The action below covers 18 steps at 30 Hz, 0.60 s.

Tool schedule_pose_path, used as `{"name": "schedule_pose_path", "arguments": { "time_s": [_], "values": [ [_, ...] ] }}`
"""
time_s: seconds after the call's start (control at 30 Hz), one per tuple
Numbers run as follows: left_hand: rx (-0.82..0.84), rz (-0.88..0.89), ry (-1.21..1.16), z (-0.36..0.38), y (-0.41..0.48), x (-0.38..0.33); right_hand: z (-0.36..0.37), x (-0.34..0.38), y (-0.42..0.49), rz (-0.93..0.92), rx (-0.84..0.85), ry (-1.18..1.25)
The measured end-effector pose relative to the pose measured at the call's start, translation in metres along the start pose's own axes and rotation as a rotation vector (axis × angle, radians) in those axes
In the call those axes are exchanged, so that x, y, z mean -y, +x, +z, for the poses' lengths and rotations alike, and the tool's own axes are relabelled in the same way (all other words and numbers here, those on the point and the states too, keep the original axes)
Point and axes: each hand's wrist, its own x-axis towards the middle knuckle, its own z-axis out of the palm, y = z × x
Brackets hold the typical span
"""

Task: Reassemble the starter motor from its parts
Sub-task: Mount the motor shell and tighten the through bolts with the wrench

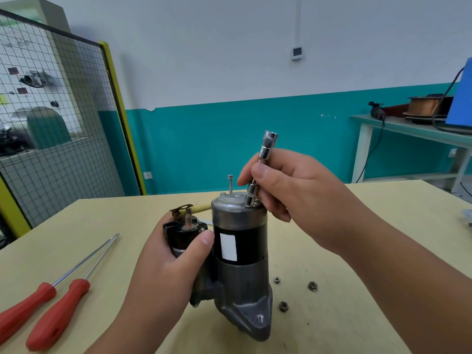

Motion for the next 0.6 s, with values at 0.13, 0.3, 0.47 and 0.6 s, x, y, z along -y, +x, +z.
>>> {"name": "schedule_pose_path", "arguments": {
  "time_s": [0.13, 0.3, 0.47, 0.6],
  "values": [
    [0.007, 0.027, 0.008, -0.0003, -0.0013, 0.0004, 0.0014, -0.0028, 0.0002, -0.039, -0.033, -0.008],
    [0.012, 0.049, 0.019, 0.0002, -0.0022, -0.0011, 0.0039, -0.003, 0.0003, -0.036, -0.06, 0.03],
    [0.01, 0.043, 0.016, -0.0003, -0.002, -0.0009, 0.0034, -0.0015, -0.0006, -0.02, -0.042, 0.049],
    [0.0, 0.031, 0.009, -0.0005, -0.0009, -0.0008, 0.0041, -0.0018, -0.0005, -0.007, -0.012, 0.08]
  ]
}}
